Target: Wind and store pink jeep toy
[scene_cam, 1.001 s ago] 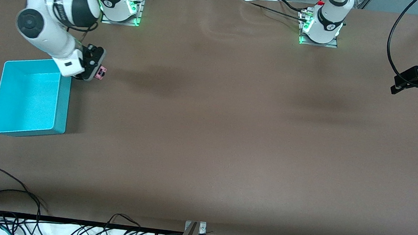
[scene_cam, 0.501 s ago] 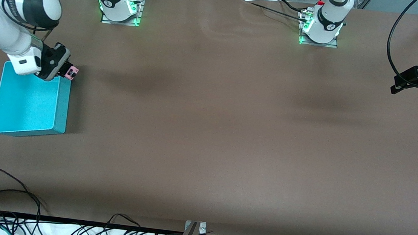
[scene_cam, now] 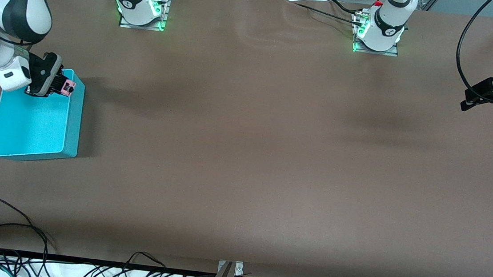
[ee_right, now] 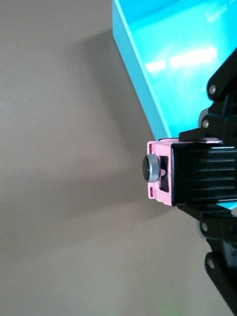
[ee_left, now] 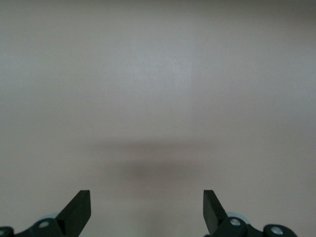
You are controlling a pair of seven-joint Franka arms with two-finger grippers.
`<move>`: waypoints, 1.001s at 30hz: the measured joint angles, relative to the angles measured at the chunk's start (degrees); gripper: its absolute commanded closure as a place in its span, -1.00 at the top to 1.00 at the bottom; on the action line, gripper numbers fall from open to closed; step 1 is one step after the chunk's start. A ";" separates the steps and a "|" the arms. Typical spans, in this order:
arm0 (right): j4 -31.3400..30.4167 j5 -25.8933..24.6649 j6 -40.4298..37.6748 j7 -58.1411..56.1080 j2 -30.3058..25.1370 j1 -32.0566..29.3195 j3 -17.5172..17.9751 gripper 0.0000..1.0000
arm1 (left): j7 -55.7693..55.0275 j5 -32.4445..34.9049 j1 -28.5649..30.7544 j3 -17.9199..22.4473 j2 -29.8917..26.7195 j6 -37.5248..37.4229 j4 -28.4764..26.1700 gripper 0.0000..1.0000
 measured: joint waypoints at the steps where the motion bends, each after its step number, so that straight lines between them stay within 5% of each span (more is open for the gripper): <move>1: 0.00 0.00 0.41 -1.84 0.47 -0.06 -0.61 -0.71 | 0.00 0.00 0.00 0.00 0.00 0.00 0.00 1.00; 17: 3.08 0.23 2.84 -26.94 7.04 -1.45 -7.58 -0.69 | 0.00 0.00 0.00 -0.03 0.01 0.00 0.00 1.00; 30: 3.50 0.44 8.88 -30.53 14.12 -3.64 -7.99 -0.68 | 0.00 0.00 0.00 -0.04 0.01 -0.03 0.00 1.00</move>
